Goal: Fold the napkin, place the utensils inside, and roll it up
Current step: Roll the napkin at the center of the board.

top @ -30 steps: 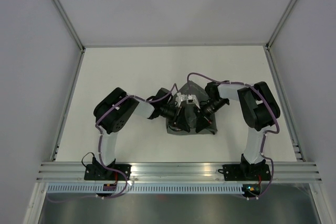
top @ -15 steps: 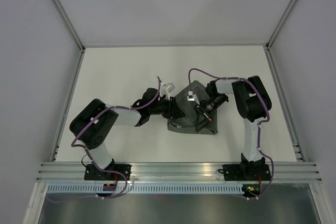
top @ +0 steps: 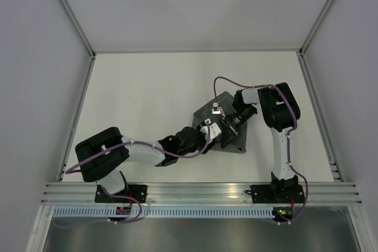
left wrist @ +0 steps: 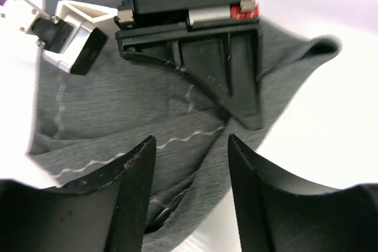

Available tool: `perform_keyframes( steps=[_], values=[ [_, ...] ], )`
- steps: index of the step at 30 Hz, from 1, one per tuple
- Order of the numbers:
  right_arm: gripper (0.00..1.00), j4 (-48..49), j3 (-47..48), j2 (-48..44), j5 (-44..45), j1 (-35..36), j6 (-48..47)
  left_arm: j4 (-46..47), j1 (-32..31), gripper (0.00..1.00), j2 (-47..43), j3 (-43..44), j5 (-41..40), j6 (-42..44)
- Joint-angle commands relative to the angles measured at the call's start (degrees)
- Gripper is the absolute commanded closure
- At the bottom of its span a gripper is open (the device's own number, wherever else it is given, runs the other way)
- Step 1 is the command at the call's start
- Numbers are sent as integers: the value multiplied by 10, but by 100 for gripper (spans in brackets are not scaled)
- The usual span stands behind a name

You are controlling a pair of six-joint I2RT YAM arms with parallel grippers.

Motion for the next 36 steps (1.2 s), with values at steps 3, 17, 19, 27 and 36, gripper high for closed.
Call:
perform_keyframes(
  steps=[3,17,19,27,36],
  values=[
    [100,78,0,39,119,-6,-35,72,-58,40,46,-18,-146,198],
    [100,76,3,46,125,-13,-32,145,-124,23,72,-44,-155,283],
    [100,76,4,47,124,-12,-32,121,-130,22,54,-43,-145,277],
    [99,74,9,51,122,-15,-27,60,-153,22,46,-32,-118,269],
    [100,64,15,57,119,-18,-32,53,-148,34,110,-12,-103,322]
  ],
)
